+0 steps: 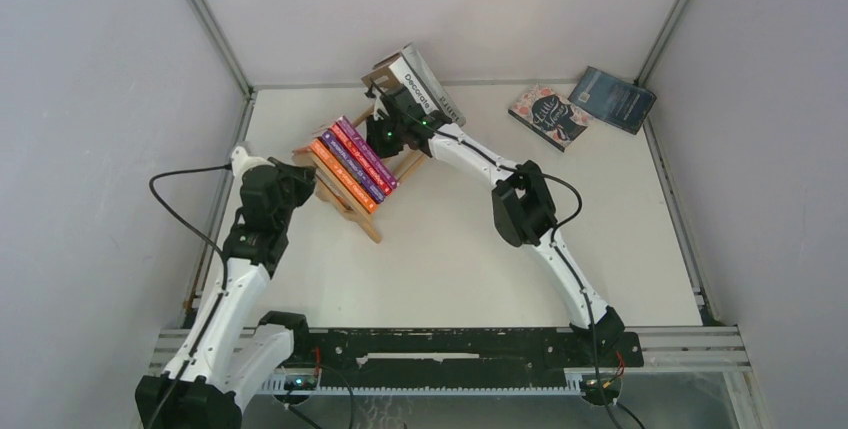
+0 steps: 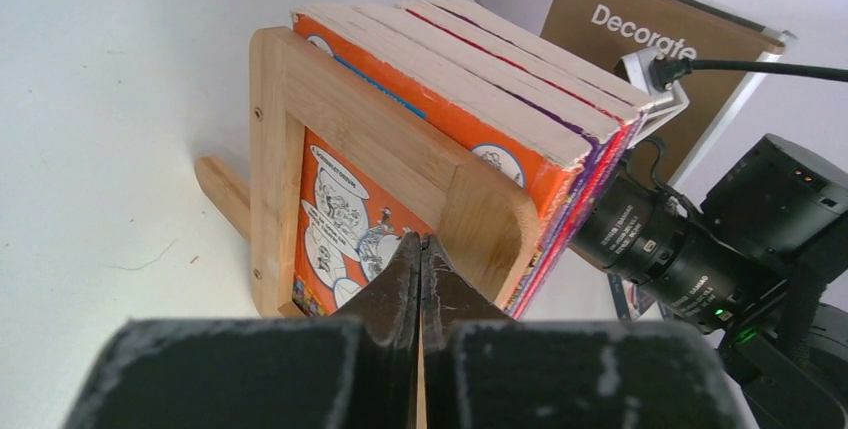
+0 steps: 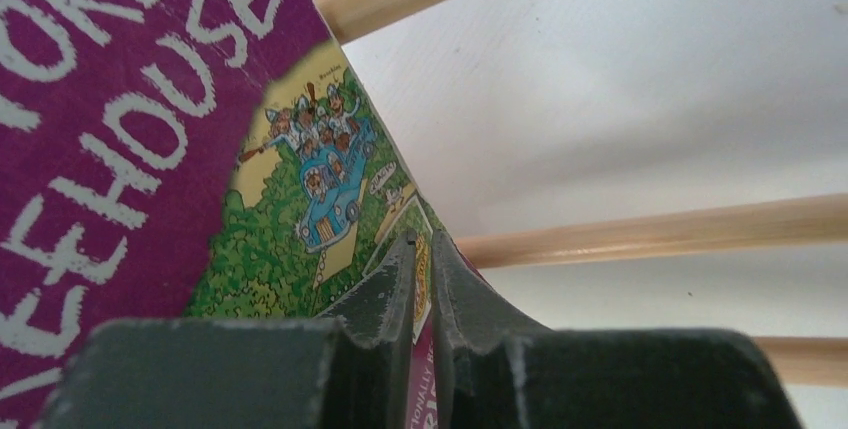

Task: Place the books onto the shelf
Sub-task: Place the book on the shelf.

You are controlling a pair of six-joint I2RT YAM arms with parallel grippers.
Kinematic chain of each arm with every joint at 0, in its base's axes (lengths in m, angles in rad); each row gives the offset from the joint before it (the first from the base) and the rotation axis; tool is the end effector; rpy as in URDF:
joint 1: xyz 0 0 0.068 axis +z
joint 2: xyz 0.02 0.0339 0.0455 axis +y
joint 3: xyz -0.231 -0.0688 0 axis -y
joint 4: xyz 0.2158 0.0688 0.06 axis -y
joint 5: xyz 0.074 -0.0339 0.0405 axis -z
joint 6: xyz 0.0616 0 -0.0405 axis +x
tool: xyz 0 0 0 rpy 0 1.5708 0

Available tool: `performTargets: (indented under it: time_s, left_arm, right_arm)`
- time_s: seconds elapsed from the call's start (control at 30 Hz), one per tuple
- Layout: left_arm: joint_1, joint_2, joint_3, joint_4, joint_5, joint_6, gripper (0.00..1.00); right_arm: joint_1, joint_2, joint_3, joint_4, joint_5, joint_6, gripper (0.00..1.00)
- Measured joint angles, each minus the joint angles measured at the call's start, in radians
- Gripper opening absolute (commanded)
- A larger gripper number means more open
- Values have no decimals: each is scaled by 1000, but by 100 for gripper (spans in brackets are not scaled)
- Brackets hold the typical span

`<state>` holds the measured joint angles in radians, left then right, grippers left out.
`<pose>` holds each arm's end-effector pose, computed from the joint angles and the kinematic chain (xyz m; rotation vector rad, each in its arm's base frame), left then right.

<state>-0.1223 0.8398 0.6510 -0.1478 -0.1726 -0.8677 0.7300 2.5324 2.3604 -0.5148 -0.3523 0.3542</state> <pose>0.2158 -0.0159 0.2594 -0.8135 1.7552 -0.5038 0.3839 0.3721 0.1843 -0.6435 2.3077 0.9469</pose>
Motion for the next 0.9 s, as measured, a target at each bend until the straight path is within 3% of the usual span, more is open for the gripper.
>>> performTargets:
  time_s: [0.9]
  left_arm:
    - [-2,-207,-1,-113,-62,-34,0]
  right_arm:
    - [15,-215,-221,-25,132,-123,32]
